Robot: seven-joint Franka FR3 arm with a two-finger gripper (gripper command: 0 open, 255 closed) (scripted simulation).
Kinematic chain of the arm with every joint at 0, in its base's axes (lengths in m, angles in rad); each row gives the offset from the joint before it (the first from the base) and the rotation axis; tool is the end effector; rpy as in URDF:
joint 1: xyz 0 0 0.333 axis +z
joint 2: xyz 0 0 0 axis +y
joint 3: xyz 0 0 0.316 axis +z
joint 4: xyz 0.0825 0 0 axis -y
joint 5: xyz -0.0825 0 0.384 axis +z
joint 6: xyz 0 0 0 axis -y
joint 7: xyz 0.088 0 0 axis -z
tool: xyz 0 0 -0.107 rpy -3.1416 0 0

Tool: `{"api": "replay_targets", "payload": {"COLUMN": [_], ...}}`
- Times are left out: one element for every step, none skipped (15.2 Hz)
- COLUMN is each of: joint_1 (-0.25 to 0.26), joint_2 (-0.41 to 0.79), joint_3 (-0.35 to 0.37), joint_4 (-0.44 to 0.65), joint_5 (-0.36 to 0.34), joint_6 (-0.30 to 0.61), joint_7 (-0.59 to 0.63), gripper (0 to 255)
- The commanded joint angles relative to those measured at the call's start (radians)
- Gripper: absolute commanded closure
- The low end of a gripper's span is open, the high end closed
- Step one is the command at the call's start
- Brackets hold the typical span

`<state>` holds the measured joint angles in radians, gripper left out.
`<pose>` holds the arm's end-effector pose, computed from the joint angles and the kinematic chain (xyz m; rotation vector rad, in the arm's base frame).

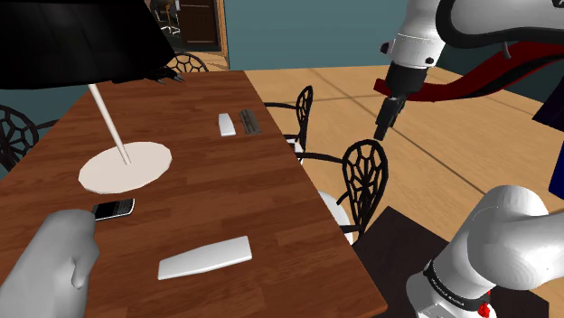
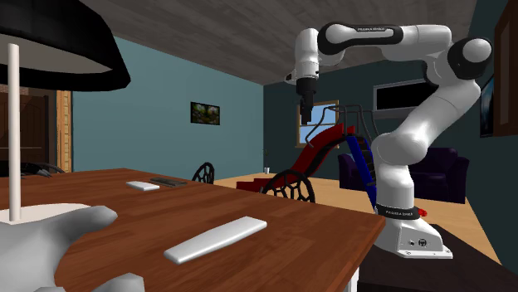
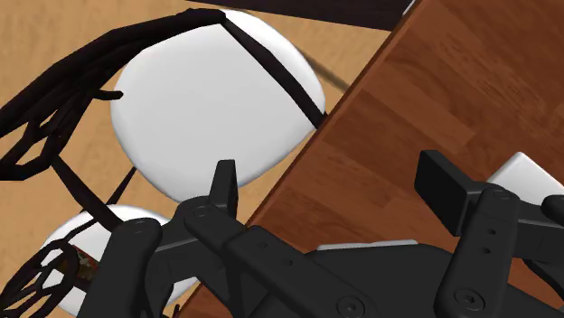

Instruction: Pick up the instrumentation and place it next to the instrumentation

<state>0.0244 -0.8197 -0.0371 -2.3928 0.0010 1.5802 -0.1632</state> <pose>0.2984 -0.0070 0.5840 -3.1039 -0.2522 -0.0141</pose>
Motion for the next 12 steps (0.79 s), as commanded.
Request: {"api": "replay_targets", "payload": {"joint_1": [0.0,0.013,0.025,0.038,0.05,0.062,0.074,0.085,0.097,0.108,0.118,0.129], "joint_2": [0.0,0.025,0.05,0.076,0.102,0.128,0.155,0.183,0.21,0.238,0.266,0.295], "joint_3": [0.0,0.01,0.02,0.031,0.041,0.052,0.062,0.073,0.083,0.094,0.105,0.116], "joint_4": [0.0,0.0,0.001,0.003,0.006,0.01,0.015,0.021,0.027,0.035,0.043,0.052], "joint_5": [0.0,0.007,0.014,0.02,0.026,0.032,0.037,0.042,0.047,0.051,0.054,0.058], "joint_6": [0.0,0.024,0.048,0.072,0.095,0.118,0.14,0.162,0.183,0.204,0.224,0.243], "joint_7": [0.0,-0.004,-0.008,-0.013,-0.017,-0.022,-0.026,-0.03,-0.035,-0.039,-0.043,-0.048], "gripper": [0,0,0,0,0,0,0,0,0,0,0,0]}}
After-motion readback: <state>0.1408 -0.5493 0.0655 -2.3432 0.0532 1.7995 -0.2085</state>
